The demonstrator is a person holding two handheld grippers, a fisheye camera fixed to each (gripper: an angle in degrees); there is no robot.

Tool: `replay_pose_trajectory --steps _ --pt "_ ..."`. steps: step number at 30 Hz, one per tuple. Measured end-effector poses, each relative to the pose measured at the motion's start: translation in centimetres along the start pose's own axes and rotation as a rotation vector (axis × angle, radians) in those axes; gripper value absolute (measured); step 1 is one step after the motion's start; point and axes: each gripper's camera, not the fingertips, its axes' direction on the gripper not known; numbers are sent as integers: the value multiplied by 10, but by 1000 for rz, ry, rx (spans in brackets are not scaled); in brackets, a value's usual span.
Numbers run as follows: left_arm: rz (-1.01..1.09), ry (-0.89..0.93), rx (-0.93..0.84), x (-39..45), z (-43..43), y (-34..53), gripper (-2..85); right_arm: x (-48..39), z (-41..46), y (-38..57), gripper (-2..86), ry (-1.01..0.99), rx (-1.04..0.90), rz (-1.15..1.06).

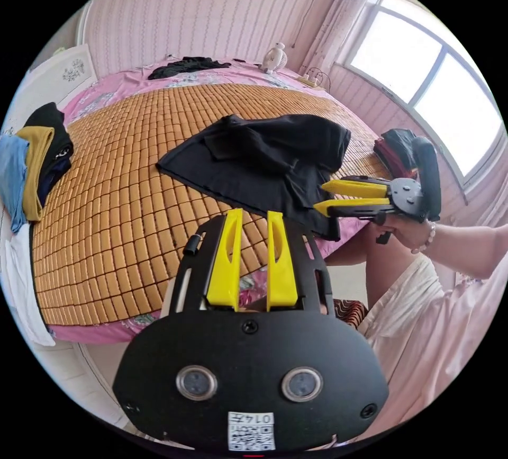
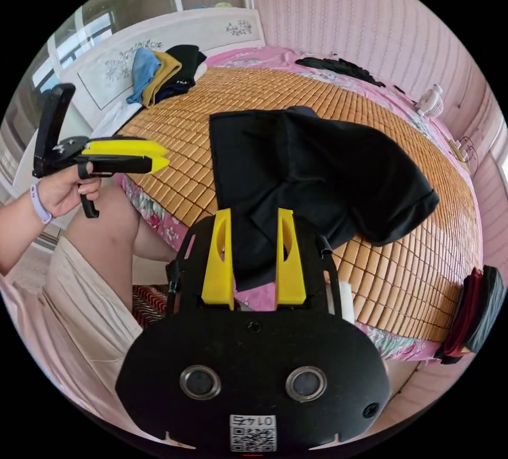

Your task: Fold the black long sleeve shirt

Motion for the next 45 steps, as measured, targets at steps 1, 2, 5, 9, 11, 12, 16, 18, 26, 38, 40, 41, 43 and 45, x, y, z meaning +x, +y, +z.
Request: replay_pose_trajectory --steps 1,2,5,9,11,12,16,18,26,38,40,41,43,45 --pt "33 6 -3 11 9 -5 80 2 12 -3 106 48 -109 6" --pt "56 5 -9 20 16 -8 81 3 16 -3 97 69 -156 2" --pt "79 20 -32 31 30 -8 82 11 -6 4 10 26 -115 -84" --pt "95 20 -47 39 41 -2 82 57 -74 28 -6 99 84 83" --pt "104 15 -48 44 47 0 82 85 -104 44 -7 89 140 197" --pt "104 13 -49 45 49 0 82 99 -117 55 -6 80 147 237" --pt "114 19 -82 56 76 -11 82 110 -137 81 7 11 168 272" --pt "145 49 -111 68 95 -20 81 101 -133 83 24 -44 159 273" --pt "122 -30 -159 77 138 -53 72 32 -71 55 128 -116 -2 208" --pt "-67 -278 -81 -52 133 -102 87 37 -146 67 6 -43 41 155" --pt "-43 -298 -153 -51 152 -103 89 44 -162 74 4 -46 29 193" --pt "-19 -311 -223 -47 167 -100 89 45 -165 76 4 -46 27 203" --pt "44 -351 -239 -37 179 -90 77 46 -173 80 3 -60 26 235" --pt "80 -358 -235 -27 182 -82 39 49 -182 82 3 -102 61 292"
